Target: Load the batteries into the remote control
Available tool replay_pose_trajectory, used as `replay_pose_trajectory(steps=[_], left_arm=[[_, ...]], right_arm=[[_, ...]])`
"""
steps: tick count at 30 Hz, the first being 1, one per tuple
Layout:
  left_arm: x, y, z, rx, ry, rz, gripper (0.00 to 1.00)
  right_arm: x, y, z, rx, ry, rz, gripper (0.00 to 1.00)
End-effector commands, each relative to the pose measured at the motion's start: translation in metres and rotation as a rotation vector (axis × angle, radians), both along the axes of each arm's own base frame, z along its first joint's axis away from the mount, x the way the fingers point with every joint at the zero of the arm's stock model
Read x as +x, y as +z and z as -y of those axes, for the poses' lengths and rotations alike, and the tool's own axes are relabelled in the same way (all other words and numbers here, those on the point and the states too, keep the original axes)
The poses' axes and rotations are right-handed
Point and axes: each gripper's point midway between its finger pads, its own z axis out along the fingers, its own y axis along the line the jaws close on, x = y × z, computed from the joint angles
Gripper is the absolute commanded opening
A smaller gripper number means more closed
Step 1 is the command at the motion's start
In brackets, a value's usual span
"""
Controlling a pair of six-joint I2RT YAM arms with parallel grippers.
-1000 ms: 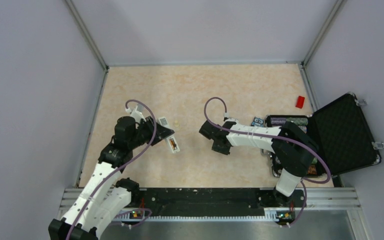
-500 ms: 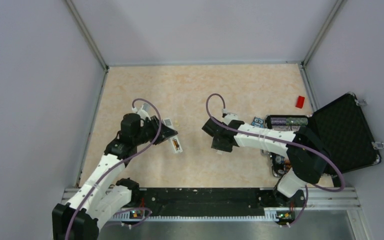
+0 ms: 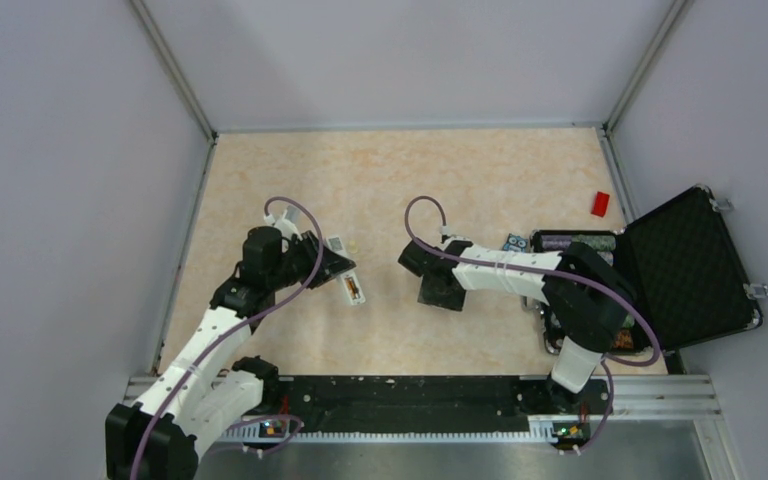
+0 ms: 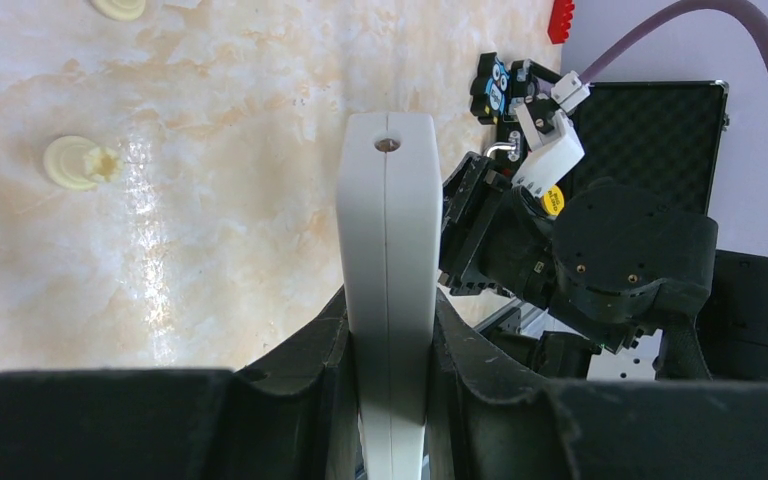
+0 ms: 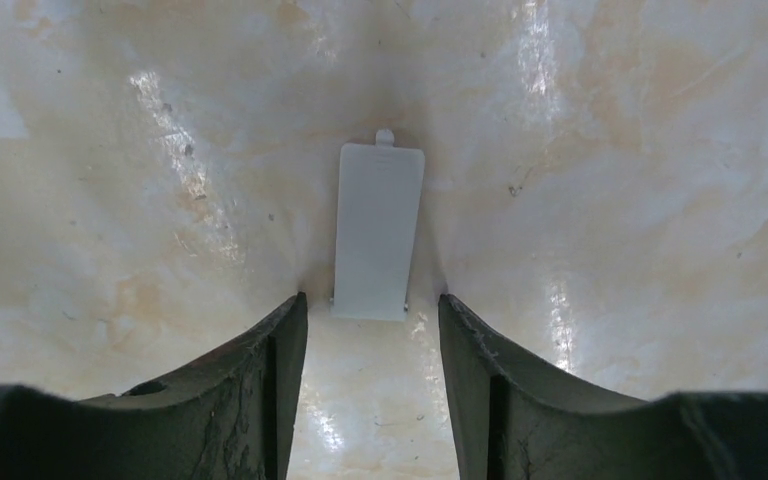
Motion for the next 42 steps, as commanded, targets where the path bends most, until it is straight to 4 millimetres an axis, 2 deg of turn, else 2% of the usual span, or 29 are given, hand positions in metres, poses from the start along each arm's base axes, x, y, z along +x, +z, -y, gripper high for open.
replay_pose_trajectory(steps=[1,13,17,20,26,31,36,42], left_arm=[[0.008,0.015,-0.002,-0.004,0.008,0.084,0.0],[0.008,0.013,-0.003,0.004,0.009,0.087,0.0],[0.008,0.012,-0.002,0.004,0.006,0.084,0.0],[0.007,0.012,-0.002,0.001,0.004,0.082,0.0],[0.008,0.007,0.003,-0.017,-0.017,0.067,0.0],[0.008,0.004,0.011,-0.042,-0.07,0.071,0.0],[0.01,0.003,0.022,-0.064,-0.142,0.066,0.0],[0.022,0.009,0.034,-0.092,-0.188,0.123,0.0]], right_arm=[[0.005,-0.004,-0.005,0.042,-0.052,-0.023,0.49],[-0.015,-0.025,-0.001,0.066,-0.031,-0.146,0.33],[-0.014,-0.024,-0.005,0.086,-0.014,-0.147,0.24],[-0.009,-0.017,-0.009,0.097,0.003,-0.123,0.22],[0.005,0.011,-0.014,0.121,0.035,-0.042,0.21],[0.012,0.043,-0.019,0.173,0.11,0.029,0.22],[0.011,0.081,-0.024,0.241,0.223,0.095,0.23],[0.003,0.122,-0.038,0.342,0.423,0.152,0.23]])
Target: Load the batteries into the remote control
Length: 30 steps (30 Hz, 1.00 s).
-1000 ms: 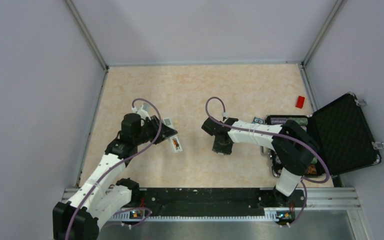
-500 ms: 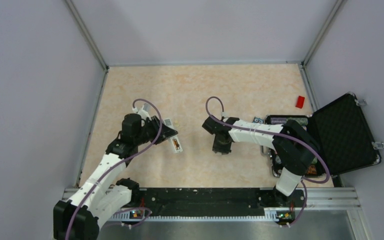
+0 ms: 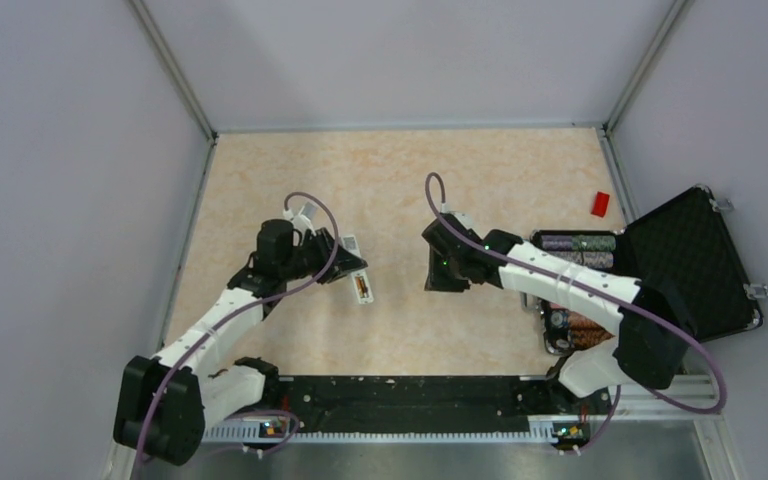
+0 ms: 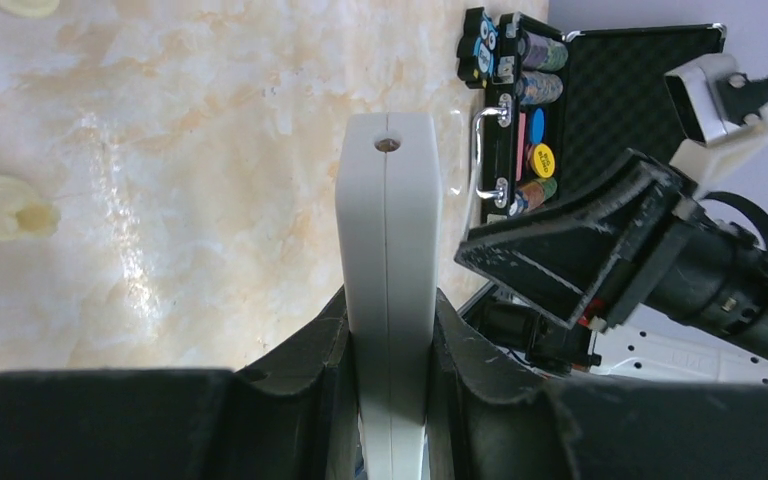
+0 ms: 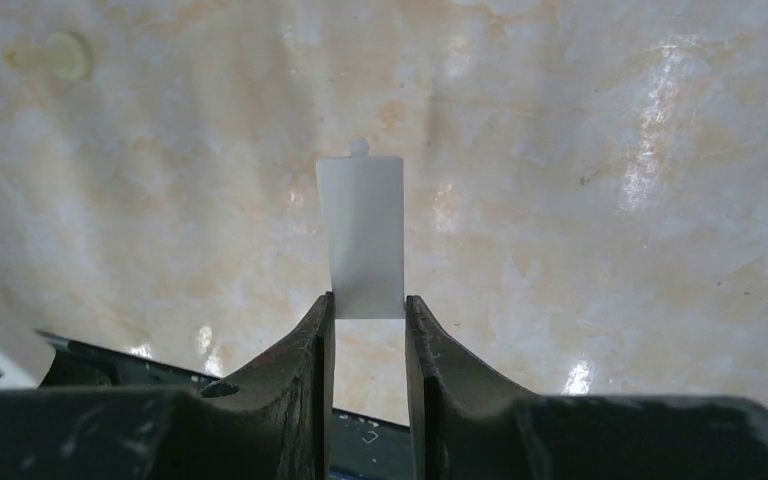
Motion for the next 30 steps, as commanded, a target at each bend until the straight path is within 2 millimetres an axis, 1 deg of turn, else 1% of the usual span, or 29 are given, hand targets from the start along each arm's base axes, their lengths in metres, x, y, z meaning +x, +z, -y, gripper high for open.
replay_pose_trajectory(steps=[1,2,3,5,10,13,17,21,30], left_arm=[[0.014,0.03,0.016,-0.058,-0.077,0.161,0.0],[0.016,0.031,0.019,-0.059,-0.088,0.172,0.0],[0.017,0.032,0.022,-0.061,-0.104,0.185,0.0],[0.019,0.034,0.031,-0.057,-0.134,0.213,0.0],[0.025,0.033,0.051,-0.056,-0.19,0.256,0.0],[0.03,0.035,0.06,-0.068,-0.2,0.284,0.0],[0.034,0.04,0.07,-0.087,-0.192,0.314,0.0],[0.035,0.048,0.071,-0.11,-0.157,0.353,0.0],[0.025,0.055,0.07,-0.129,-0.1,0.396,0.0]], right_arm=[[-0.003,0.045,-0.021,0.108,0.215,0.094,0.23],[-0.006,0.051,-0.023,0.093,0.341,0.135,0.23],[-0.01,0.058,-0.03,0.14,0.322,0.122,0.23],[-0.019,0.07,-0.035,0.166,0.393,0.132,0.23],[-0.038,0.087,-0.043,0.204,0.504,0.142,0.24],[-0.046,0.09,-0.047,0.213,0.543,0.138,0.24],[-0.051,0.085,-0.051,0.202,0.562,0.119,0.25],[-0.051,0.085,-0.054,0.205,0.56,0.118,0.25],[-0.052,0.089,-0.068,0.201,0.545,0.144,0.25]])
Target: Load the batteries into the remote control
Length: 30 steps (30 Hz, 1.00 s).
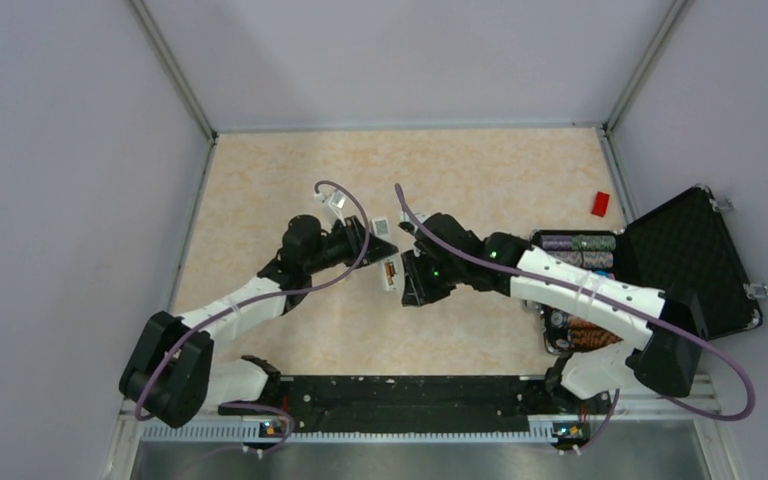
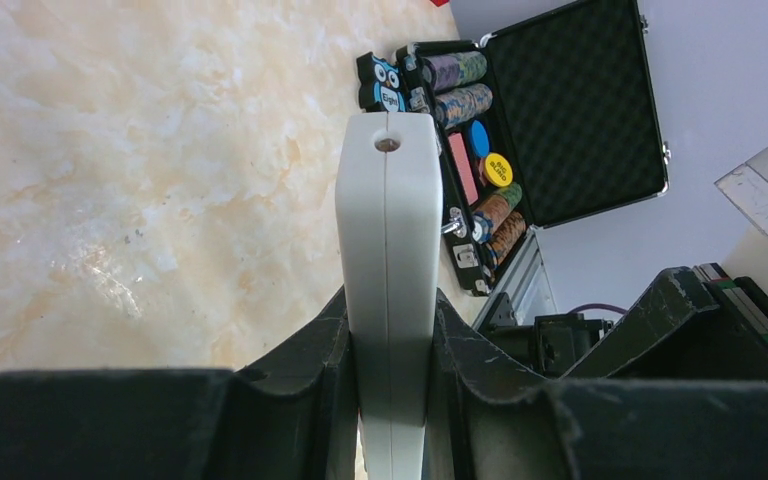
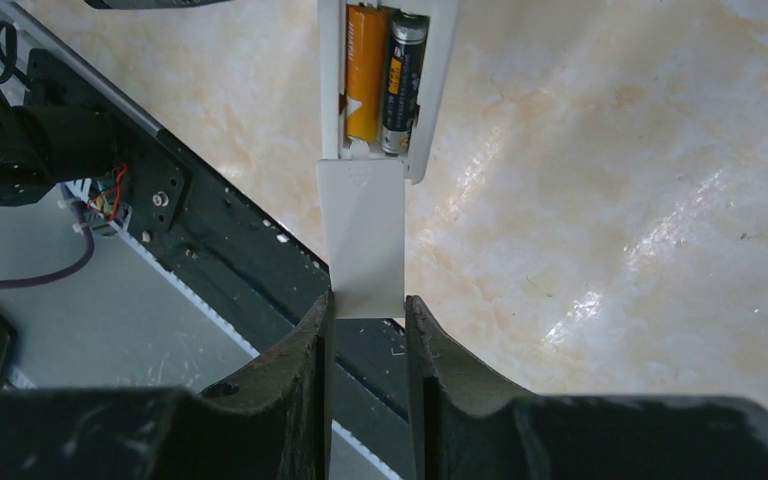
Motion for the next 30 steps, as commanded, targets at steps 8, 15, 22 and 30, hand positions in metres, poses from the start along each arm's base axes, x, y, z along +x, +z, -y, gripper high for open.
replay_pose_trajectory(steps=[8,15,22,30], left_arm=[[-0.01,0.031,-0.002,-0.091,0.051,0.157,0.0],[-0.015,0.031,-0.006,-0.091,0.057,0.182,0.0],[-0.016,0.032,-0.003,-0.1,0.044,0.168,0.0],[-0.018,0.031,-0.002,-0.098,0.039,0.167,0.0]], right_arm=[[0.011,0.025,-0.027,0.051,-0.037,0.08,0.24],[0.014,0.024,-0.03,0.05,-0.044,0.082,0.24],[0.019,0.022,-0.033,0.037,-0.052,0.094,0.24],[0.023,0.019,-0.034,0.027,-0.064,0.096,0.24]])
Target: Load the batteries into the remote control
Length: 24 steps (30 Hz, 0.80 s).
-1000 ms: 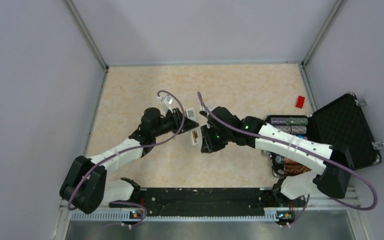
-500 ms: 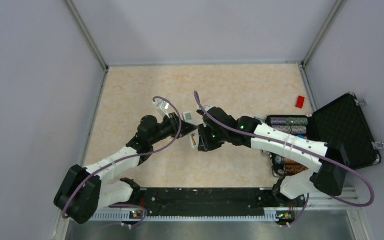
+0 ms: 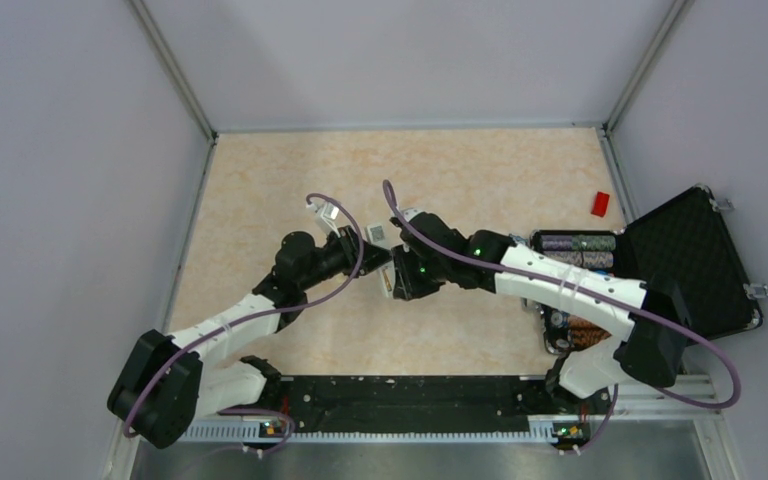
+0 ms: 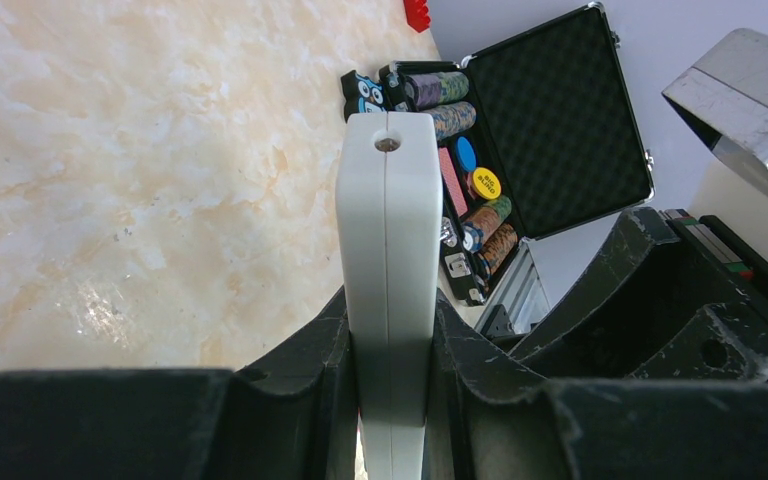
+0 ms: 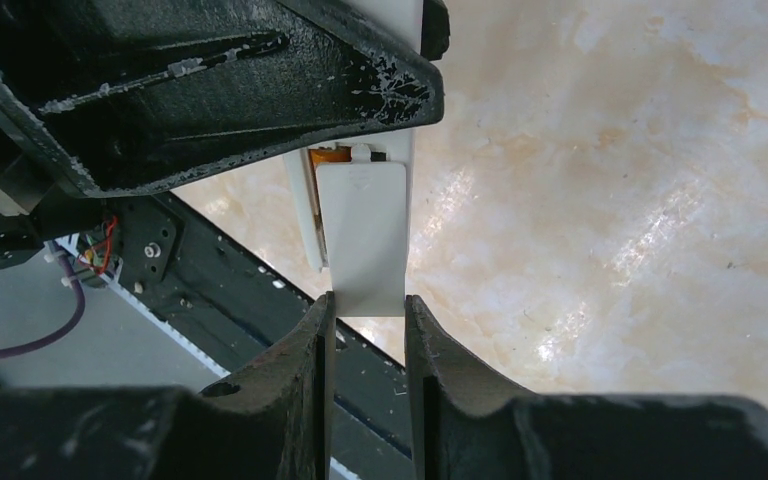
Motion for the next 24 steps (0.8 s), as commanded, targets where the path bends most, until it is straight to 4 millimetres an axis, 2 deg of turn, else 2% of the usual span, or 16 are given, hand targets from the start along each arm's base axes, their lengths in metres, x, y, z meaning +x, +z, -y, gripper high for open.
replay_pose_trajectory(steps=[1,15,20,24], left_arm=[[0.001,0.023,0.003,-0.049,-0.006,0.085,0.0],[0.002,0.018,0.002,-0.03,0.002,0.077,0.0],[0.014,-0.002,-0.011,0.074,0.098,0.028,0.0],[0.019,-0.015,-0.019,0.114,0.152,-0.01,0.0]], right_arm=[[0.008,0.019,-0.014,0.048,-0.009,0.044,0.24],[0.009,0.021,-0.02,0.07,-0.003,0.044,0.24],[0.014,0.01,-0.008,0.027,-0.082,0.041,0.24],[0.023,-0.001,0.013,-0.007,-0.204,0.019,0.25]])
